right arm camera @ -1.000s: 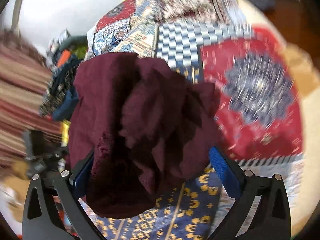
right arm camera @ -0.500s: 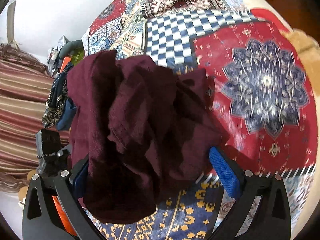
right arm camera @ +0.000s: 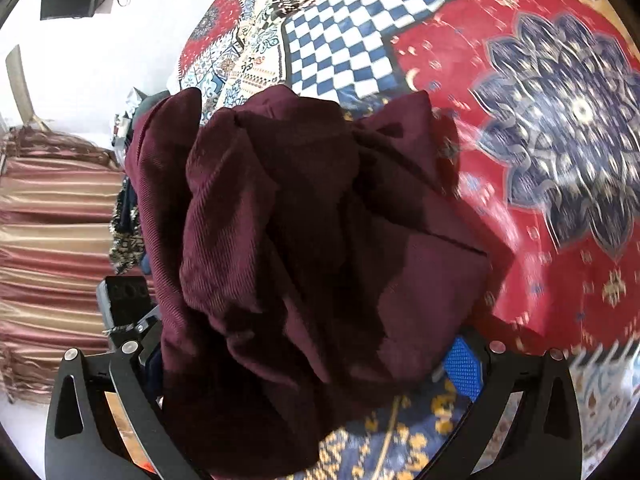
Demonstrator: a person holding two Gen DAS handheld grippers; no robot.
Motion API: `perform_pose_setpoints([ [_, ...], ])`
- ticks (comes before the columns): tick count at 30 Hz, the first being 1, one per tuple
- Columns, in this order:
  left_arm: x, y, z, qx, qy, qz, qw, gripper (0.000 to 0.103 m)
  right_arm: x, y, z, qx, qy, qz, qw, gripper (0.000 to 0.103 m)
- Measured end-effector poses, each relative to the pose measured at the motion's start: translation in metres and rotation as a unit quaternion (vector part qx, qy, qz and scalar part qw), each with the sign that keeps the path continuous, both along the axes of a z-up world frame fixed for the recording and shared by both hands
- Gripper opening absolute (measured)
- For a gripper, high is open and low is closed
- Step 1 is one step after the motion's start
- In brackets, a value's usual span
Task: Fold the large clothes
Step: 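Carry the bundle with the left gripper onto the folded clothes stack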
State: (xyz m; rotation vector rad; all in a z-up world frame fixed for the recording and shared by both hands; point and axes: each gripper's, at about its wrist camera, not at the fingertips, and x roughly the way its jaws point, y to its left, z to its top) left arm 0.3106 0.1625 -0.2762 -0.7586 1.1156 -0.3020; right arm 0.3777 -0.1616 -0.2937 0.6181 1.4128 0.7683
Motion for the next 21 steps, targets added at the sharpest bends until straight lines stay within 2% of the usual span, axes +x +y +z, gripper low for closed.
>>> perform_pose_setpoints([
  [2,-0.001,-0.003,0.005,0.014,-0.008,0.000,0.9999,0.102,0.003,0.006,0.002,-0.002,-0.016,-0.001,1.000,0.103],
  [4,-0.003,-0.005,0.013,0.034,-0.021,0.004,0.9992,0.092,0.005,0.010,0.004,-0.002,-0.019,-0.001,1.000,0.103],
  [7,-0.005,-0.007,0.027,0.064,-0.036,0.010,0.9972,0.079,0.003,0.012,0.014,-0.010,-0.038,0.000,0.999,0.089],
  [9,-0.007,-0.009,0.038,0.080,-0.049,0.010,0.9955,0.072,0.001,0.012,0.026,-0.015,-0.056,-0.001,0.998,0.074],
  [11,-0.009,-0.015,0.056,0.104,-0.070,0.000,0.9921,0.065,-0.001,0.015,0.035,-0.016,-0.068,-0.003,0.998,0.064],
  [13,-0.010,-0.020,0.074,0.119,-0.090,-0.008,0.9887,0.056,0.000,0.022,0.047,-0.016,-0.082,-0.005,0.997,0.058],
  [15,-0.012,-0.023,0.093,0.132,-0.109,-0.013,0.9851,0.052,-0.003,0.022,0.058,-0.012,-0.095,-0.008,0.995,0.052],
  [21,-0.015,-0.027,0.158,0.149,-0.168,-0.013,0.9744,0.050,-0.008,0.025,0.099,0.011,-0.141,-0.020,0.990,0.050],
])
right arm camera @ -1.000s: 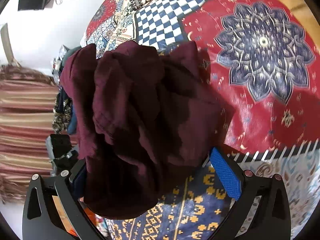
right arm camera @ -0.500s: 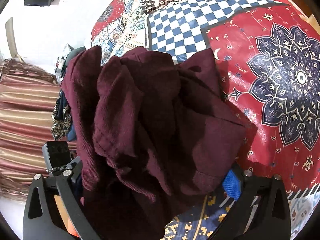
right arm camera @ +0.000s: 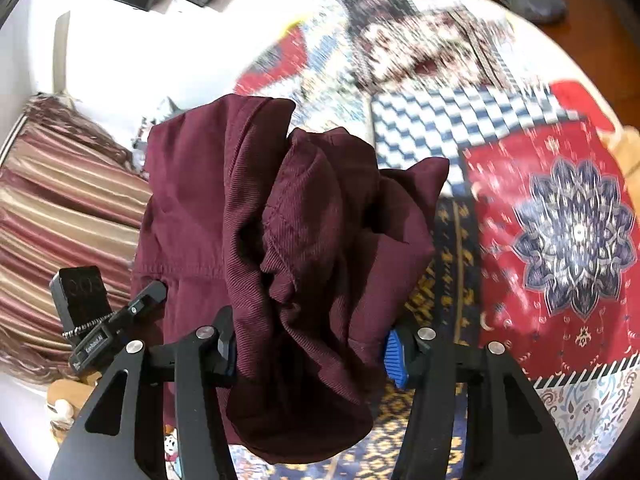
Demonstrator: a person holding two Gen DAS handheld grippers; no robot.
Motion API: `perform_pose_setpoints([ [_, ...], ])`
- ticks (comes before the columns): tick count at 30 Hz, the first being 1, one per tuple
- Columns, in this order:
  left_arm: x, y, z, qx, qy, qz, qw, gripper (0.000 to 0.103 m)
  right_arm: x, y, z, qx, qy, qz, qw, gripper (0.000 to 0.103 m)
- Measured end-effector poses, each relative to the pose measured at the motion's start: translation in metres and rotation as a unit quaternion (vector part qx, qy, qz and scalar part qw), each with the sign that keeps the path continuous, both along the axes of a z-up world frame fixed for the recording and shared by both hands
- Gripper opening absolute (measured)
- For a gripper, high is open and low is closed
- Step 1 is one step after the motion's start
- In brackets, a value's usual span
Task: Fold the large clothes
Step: 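Carry the bundle with the left gripper onto the folded clothes stack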
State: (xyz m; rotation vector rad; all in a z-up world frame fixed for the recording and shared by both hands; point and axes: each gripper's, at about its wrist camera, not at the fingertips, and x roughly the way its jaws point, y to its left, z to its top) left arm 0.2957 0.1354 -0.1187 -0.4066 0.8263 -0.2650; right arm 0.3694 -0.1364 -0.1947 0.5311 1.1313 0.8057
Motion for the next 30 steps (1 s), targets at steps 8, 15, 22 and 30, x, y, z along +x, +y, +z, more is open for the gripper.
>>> perform_pose_setpoints([
  [8,-0.020,0.052,0.095,0.021,-0.084,0.035,0.9956,0.050,0.003,0.051,0.094,0.027,-0.090,0.011,0.996,0.050],
  [15,-0.038,0.134,0.146,0.045,-0.125,0.085,0.9875,0.050,0.006,0.133,0.143,0.049,-0.135,0.042,0.989,0.050],
  [22,-0.036,0.231,0.148,0.034,-0.113,0.143,0.9827,0.050,0.012,0.229,0.161,0.057,-0.147,0.076,0.985,0.050],
  [30,0.005,0.321,0.084,0.025,-0.027,0.186,0.9818,0.051,0.038,0.309,0.117,0.027,-0.098,0.087,0.991,0.050],
])
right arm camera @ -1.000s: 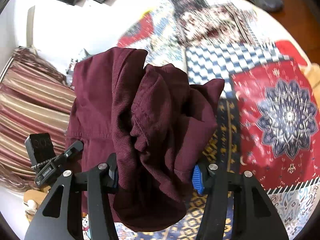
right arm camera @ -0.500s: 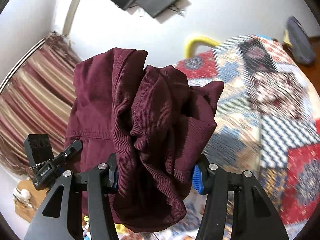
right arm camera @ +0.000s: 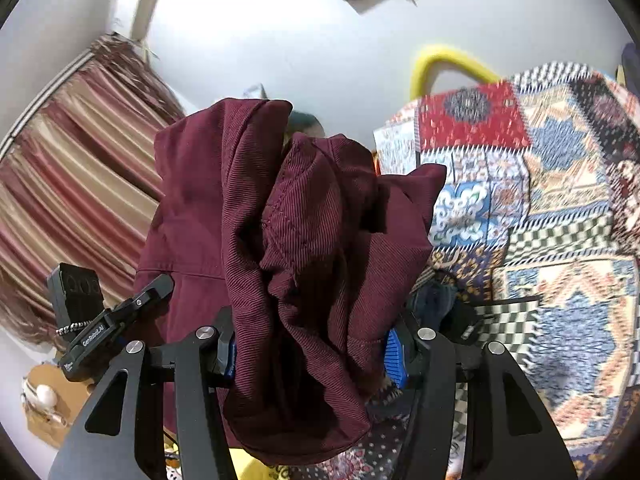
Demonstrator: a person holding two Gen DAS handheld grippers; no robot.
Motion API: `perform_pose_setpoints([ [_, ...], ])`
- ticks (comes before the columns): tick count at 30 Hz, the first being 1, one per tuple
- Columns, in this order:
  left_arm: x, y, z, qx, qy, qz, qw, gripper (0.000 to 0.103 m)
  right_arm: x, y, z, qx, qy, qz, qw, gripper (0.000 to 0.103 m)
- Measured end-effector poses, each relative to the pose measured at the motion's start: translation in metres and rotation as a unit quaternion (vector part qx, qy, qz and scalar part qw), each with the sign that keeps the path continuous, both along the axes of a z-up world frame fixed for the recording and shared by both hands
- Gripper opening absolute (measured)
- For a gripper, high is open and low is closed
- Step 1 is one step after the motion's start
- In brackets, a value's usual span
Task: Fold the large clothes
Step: 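Carry the bundle with the left gripper onto the folded clothes stack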
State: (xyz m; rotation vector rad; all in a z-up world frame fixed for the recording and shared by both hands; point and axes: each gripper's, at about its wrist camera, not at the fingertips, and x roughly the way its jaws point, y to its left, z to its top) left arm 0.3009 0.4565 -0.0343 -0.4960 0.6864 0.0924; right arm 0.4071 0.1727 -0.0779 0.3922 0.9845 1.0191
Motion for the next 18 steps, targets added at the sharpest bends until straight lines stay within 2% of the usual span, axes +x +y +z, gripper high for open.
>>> perform_pose_setpoints([
  [3,0.015,0.030,-0.047,-0.023,0.052,0.024,0.9981,0.056,0.013,0.029,-0.029,-0.029,0.023,0.002,0.999,0.051],
  [7,0.015,0.047,-0.086,-0.019,0.065,0.040,0.9969,0.064,0.021,0.054,-0.059,-0.066,0.021,0.000,0.998,0.056],
  [9,0.011,0.050,-0.090,-0.024,0.060,0.041,0.9971,0.066,0.021,0.057,-0.063,-0.079,0.019,0.001,0.997,0.064],
  [11,0.010,0.049,-0.088,-0.019,0.064,0.041,0.9969,0.066,0.024,0.053,-0.061,-0.076,0.034,0.001,0.996,0.068],
  [15,0.016,0.039,-0.082,0.023,0.086,0.045,0.9950,0.070,0.021,0.053,-0.049,-0.110,0.039,0.015,0.993,0.069],
  [18,0.012,0.031,-0.073,0.044,0.091,0.055,0.9934,0.075,0.012,0.048,-0.034,-0.138,0.026,0.018,0.990,0.069],
])
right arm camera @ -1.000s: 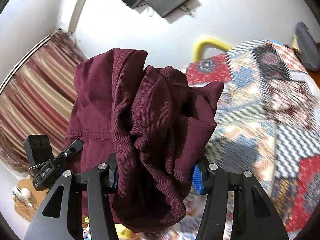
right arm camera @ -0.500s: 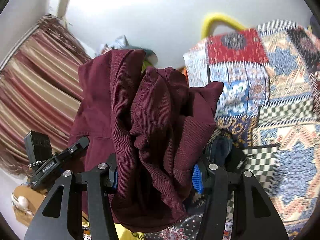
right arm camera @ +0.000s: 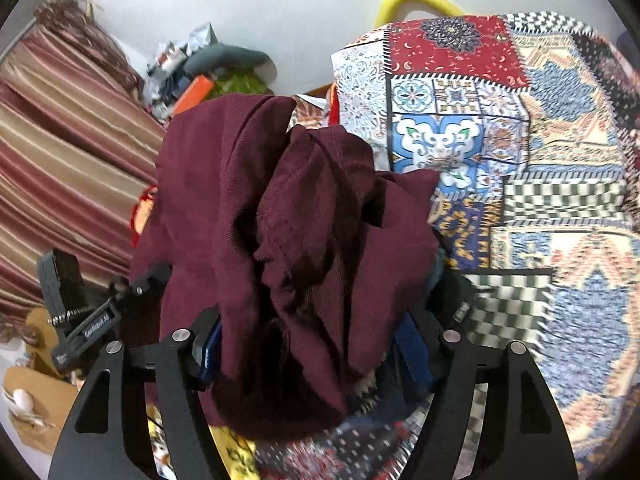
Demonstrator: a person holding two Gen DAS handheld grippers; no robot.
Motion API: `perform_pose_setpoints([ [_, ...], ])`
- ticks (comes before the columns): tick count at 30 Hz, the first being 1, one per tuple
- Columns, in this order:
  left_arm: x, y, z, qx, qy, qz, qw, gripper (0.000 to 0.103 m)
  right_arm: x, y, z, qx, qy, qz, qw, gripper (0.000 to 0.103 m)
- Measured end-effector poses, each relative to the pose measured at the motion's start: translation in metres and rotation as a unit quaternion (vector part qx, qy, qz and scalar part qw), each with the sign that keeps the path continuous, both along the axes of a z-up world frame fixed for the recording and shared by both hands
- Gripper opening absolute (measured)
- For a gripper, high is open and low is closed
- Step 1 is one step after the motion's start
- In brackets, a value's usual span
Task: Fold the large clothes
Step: 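Carry the bundle with the left gripper onto the folded clothes stack, then release the shirt on the stack and pull both tools back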
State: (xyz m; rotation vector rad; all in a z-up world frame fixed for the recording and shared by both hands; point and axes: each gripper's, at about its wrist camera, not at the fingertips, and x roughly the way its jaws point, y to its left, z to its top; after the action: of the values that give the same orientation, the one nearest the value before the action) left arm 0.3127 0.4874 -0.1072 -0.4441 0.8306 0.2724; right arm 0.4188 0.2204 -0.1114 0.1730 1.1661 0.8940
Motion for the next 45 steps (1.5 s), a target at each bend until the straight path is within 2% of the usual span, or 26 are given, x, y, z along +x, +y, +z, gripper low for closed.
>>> perform_pose_setpoints([
  [3,-0.004,-0.004,0.005,0.028,0.011,0.016,0.9994,0.078,-0.012,-0.009,0.019,-0.017,-0.058,-0.003,0.998,0.069],
  [7,-0.019,-0.016,0.023,0.062,0.002,0.027,0.9977,0.077,-0.035,-0.013,0.053,-0.040,-0.169,0.006,0.985,0.070],
  [9,-0.031,-0.025,0.034,0.082,-0.011,0.022,0.9963,0.077,-0.044,-0.014,0.065,-0.030,-0.197,0.007,0.980,0.072],
  [11,-0.042,-0.035,0.041,0.107,-0.020,0.016,0.9939,0.077,-0.050,-0.011,0.068,-0.020,-0.193,0.011,0.981,0.073],
  [14,-0.056,-0.047,0.042,0.146,-0.013,0.017,0.9890,0.077,-0.049,0.005,0.051,-0.027,-0.183,0.016,0.983,0.073],
  [19,-0.071,-0.050,0.029,0.148,0.006,0.019,0.9888,0.078,-0.047,0.016,0.016,-0.055,-0.146,0.025,0.987,0.073],
  [22,-0.083,-0.057,0.034,0.155,0.000,0.018,0.9877,0.077,-0.056,0.005,0.019,-0.045,-0.141,0.018,0.989,0.073],
  [27,-0.102,-0.076,0.058,0.173,-0.026,0.030,0.9842,0.077,-0.072,-0.015,0.042,-0.037,-0.165,0.003,0.986,0.073],
  [31,-0.122,-0.094,0.087,0.167,-0.061,0.036,0.9834,0.077,-0.091,-0.034,0.070,-0.018,-0.193,-0.009,0.981,0.073],
  [38,-0.172,-0.147,0.147,0.196,-0.129,0.027,0.9718,0.077,-0.143,-0.071,0.121,0.019,-0.260,-0.001,0.965,0.073],
  [43,-0.227,-0.206,0.180,0.235,-0.204,0.032,0.9498,0.078,-0.190,-0.111,0.149,0.062,-0.310,-0.006,0.949,0.073],
  [45,-0.243,-0.225,0.187,0.246,-0.224,0.031,0.9427,0.078,-0.212,-0.129,0.158,0.079,-0.337,-0.010,0.938,0.073],
])
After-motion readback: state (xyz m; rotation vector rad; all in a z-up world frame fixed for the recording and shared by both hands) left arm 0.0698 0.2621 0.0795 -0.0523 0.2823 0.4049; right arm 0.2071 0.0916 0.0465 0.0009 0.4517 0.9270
